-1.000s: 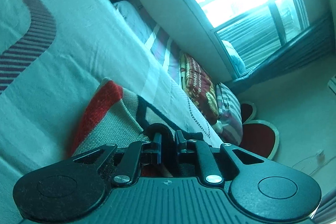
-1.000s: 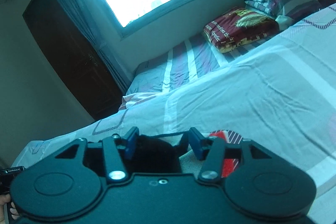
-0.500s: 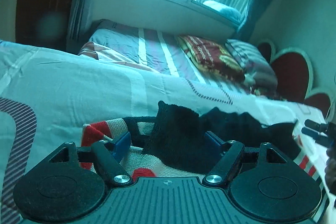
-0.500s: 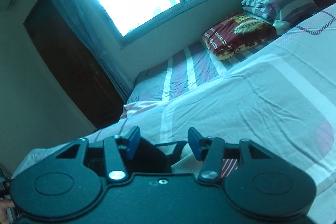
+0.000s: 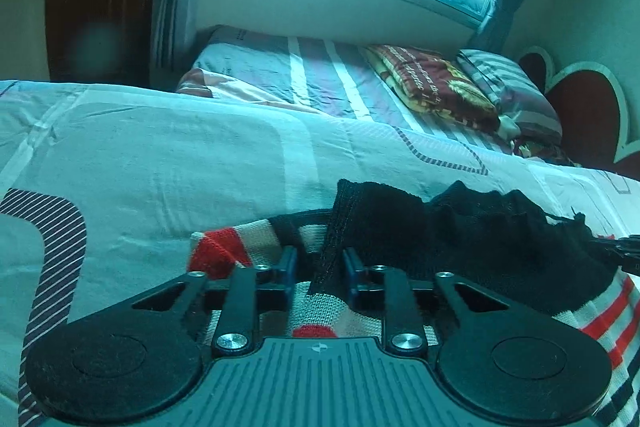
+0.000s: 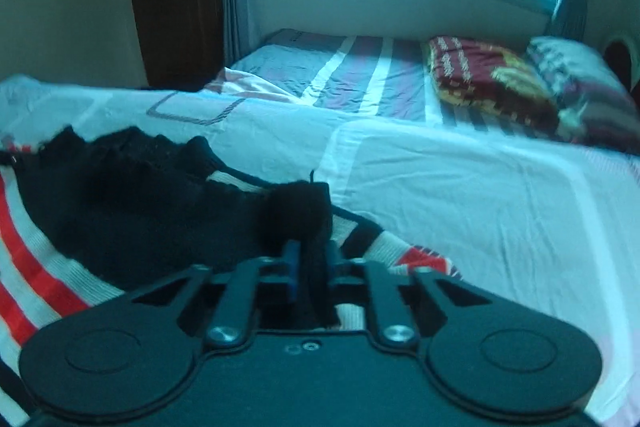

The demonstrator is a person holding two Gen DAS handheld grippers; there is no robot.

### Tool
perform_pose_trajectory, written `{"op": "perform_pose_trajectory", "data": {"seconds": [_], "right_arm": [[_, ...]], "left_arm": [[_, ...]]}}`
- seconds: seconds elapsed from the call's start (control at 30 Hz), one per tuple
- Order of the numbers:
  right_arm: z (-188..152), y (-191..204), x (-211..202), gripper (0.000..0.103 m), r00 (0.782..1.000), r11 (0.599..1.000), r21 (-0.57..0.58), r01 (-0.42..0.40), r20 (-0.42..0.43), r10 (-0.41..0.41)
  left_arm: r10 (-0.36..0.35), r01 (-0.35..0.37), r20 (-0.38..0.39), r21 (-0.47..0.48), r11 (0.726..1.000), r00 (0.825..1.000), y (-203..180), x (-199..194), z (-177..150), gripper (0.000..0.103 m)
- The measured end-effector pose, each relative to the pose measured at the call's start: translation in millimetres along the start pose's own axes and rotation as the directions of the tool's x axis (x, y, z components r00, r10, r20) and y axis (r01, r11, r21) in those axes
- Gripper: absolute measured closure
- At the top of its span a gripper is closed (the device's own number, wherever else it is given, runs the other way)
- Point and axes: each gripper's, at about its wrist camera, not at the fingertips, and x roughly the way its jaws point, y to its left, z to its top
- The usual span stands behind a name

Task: Fold small clothes
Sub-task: 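Lift the hem with both grippers and fold it toward the black collar, then lay the hem down near the collar and open both grippers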

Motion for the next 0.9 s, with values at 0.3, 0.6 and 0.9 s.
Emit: {"op": "perform_pose_trajectory", "data": {"seconds": [0.3, 0.6, 0.9], "right_arm": [[-3, -11, -8, 0.083, 0.994, 0.992, 0.057, 0.109, 0.020, -0.111], [19, 71, -21, 0.080, 0.991, 0.982, -0.148, -0.119, 0.034, 0.126], [10, 90, 14, 0.065, 0.993, 0.983, -0.150, -0.110, 0.017, 0.114]], "left_arm": [[0.157, -0.163, 0.064, 0.115, 0.980, 0.986, -16, -13, 1, 0.047], [-0.180, 0.162, 0.021, 0.343, 0.925, 0.983, -124, -32, 0, 0.014], [-0.084, 0.089, -0.028, 0.271, 0.959, 0.996, -123, -3, -18, 0.014]]}}
